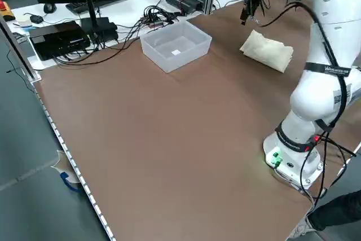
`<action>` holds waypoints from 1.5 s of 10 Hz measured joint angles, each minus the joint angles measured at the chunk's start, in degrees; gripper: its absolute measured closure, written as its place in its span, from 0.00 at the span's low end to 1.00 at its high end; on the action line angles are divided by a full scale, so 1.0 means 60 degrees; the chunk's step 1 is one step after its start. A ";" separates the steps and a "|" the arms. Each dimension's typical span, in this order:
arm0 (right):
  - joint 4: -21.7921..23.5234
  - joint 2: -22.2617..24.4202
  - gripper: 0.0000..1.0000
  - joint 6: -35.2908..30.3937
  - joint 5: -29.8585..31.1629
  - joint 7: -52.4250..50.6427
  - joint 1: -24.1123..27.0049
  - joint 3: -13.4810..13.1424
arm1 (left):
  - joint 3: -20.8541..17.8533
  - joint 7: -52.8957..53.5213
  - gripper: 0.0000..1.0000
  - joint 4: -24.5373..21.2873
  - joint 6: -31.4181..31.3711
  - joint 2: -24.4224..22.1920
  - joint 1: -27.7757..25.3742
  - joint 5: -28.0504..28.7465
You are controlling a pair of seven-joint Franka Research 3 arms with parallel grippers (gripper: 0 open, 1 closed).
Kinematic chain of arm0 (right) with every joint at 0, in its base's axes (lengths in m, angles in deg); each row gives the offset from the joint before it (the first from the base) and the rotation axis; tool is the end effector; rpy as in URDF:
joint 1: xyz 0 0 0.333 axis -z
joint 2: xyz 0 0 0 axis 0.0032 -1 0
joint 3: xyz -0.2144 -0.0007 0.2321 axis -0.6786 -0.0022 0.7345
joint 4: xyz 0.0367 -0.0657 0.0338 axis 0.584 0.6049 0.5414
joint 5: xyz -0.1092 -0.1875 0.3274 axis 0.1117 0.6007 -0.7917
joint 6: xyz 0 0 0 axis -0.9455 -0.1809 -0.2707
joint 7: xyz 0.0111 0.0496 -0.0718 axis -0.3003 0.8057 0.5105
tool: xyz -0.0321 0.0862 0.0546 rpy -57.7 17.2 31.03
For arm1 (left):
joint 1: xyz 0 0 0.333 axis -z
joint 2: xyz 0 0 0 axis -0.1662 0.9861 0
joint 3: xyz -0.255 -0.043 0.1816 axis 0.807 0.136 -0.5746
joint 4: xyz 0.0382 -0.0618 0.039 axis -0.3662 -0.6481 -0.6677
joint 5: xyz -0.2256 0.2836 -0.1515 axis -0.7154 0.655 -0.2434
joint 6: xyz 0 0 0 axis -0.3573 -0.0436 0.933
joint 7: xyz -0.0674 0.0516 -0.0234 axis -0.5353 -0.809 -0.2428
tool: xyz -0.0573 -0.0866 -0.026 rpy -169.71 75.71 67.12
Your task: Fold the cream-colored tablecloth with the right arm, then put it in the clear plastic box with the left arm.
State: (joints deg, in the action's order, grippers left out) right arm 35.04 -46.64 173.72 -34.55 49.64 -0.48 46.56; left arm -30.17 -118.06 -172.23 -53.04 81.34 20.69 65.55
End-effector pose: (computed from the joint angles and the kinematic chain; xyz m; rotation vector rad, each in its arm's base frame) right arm 0.5667 -0.0570 0.6314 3.1069 -0.1048 -0.0402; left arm 0.5591 -0.3670 0.3339 2.8882 0.3063 0.0844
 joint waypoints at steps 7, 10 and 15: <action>-0.0001 0.0000 0.00 0.0070 -0.0005 -0.0019 -0.0093 0.0004 | -0.1124 0.4291 0.00 -0.3014 -0.2673 -0.0302 0.0320 -0.3782; -0.0005 0.0003 0.00 0.0084 -0.0314 -0.0019 -0.0110 0.0002 | -0.1115 0.7183 0.00 -0.3283 -0.2700 -0.0311 0.0403 -0.6431; -0.0009 0.0044 0.00 0.0096 -0.0337 -0.0019 -0.0111 -0.0019 | -0.1122 1.1370 0.00 -0.3522 -0.2702 -0.0306 0.0420 -1.0156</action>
State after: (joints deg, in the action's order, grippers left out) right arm 34.99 -46.37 174.30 -36.57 49.53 -1.15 46.45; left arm -36.90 -49.84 -193.36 -69.25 79.50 23.21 4.62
